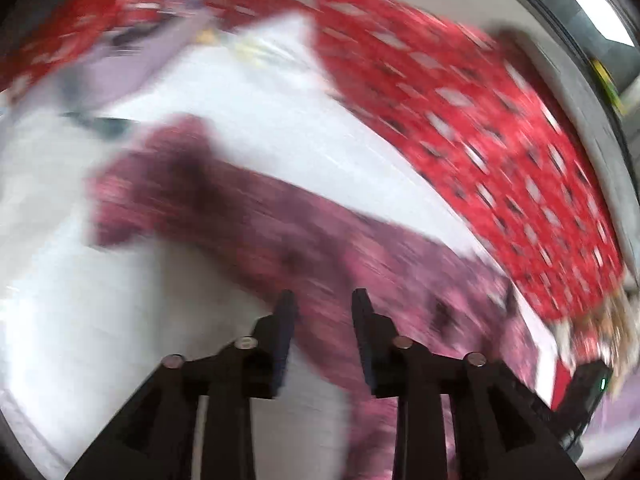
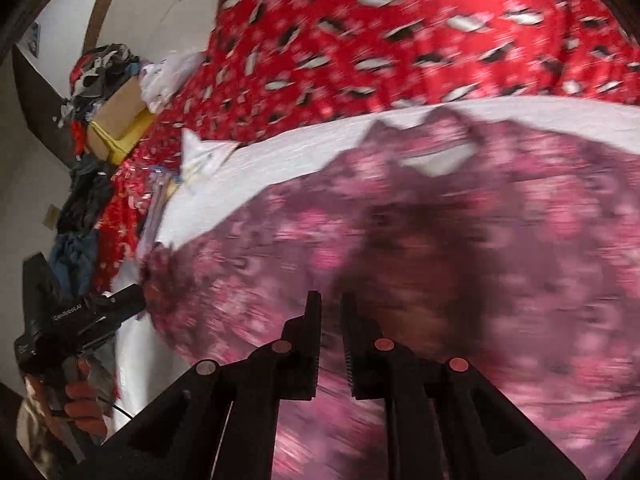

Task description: Fold small clothes

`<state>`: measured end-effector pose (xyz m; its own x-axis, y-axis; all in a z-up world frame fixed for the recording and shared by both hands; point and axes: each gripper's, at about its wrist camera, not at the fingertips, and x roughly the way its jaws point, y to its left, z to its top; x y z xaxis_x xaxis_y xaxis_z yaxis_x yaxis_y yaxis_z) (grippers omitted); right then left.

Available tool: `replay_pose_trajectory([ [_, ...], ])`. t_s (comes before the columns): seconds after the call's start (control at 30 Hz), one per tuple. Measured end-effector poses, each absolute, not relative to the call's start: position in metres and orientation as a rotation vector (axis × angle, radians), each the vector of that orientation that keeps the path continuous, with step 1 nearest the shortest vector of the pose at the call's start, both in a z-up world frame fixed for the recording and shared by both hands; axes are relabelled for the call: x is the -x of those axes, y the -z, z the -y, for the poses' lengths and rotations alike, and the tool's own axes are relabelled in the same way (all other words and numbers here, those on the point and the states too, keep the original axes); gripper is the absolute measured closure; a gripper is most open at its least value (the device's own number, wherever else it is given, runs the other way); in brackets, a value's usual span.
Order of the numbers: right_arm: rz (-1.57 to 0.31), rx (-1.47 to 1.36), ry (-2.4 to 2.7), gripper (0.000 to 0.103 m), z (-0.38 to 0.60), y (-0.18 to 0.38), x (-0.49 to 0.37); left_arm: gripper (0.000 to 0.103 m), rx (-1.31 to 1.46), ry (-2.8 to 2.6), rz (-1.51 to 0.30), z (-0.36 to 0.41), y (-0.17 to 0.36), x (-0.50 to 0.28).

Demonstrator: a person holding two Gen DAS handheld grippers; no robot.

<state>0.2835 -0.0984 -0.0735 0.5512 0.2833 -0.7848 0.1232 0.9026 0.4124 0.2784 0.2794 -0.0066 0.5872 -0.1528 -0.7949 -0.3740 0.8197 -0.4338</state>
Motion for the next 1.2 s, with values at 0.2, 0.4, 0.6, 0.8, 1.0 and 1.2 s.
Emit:
replay_pose_trajectory([
  [0.2, -0.942, -0.420, -0.103, 0.075, 0.076, 0.112, -0.286, 0.073, 0.765, -0.225, -0.991, -0.358, 0.018, -0.267],
  [0.4, -0.875, -0.385, -0.127, 0.074, 0.076, 0.115, -0.276, 0.075, 0.619, -0.188, -1.109, -0.349, 0.032, -0.322],
  [0.6, -0.856, -0.368, -0.123, 0.074, 0.072, 0.115, -0.276, 0.099, 0.444, -0.332, -1.077, -0.381, -0.001, -0.360],
  [0.8, -0.846, -0.364, -0.123, 0.074, 0.072, 0.117, -0.276, 0.100, 0.475, -0.563, -1.012, -0.453, -0.039, -0.355],
  [1.0, -0.847, -0.361, -0.122, 0.074, 0.072, 0.117, -0.276, 0.093, 0.662, -0.412, -1.010, -0.468, -0.025, -0.317],
  [1.2, -0.848, -0.356, -0.119, 0.074, 0.071, 0.116, -0.277, 0.075, 0.851, -0.345, -1.053, -0.457, 0.039, -0.312],
])
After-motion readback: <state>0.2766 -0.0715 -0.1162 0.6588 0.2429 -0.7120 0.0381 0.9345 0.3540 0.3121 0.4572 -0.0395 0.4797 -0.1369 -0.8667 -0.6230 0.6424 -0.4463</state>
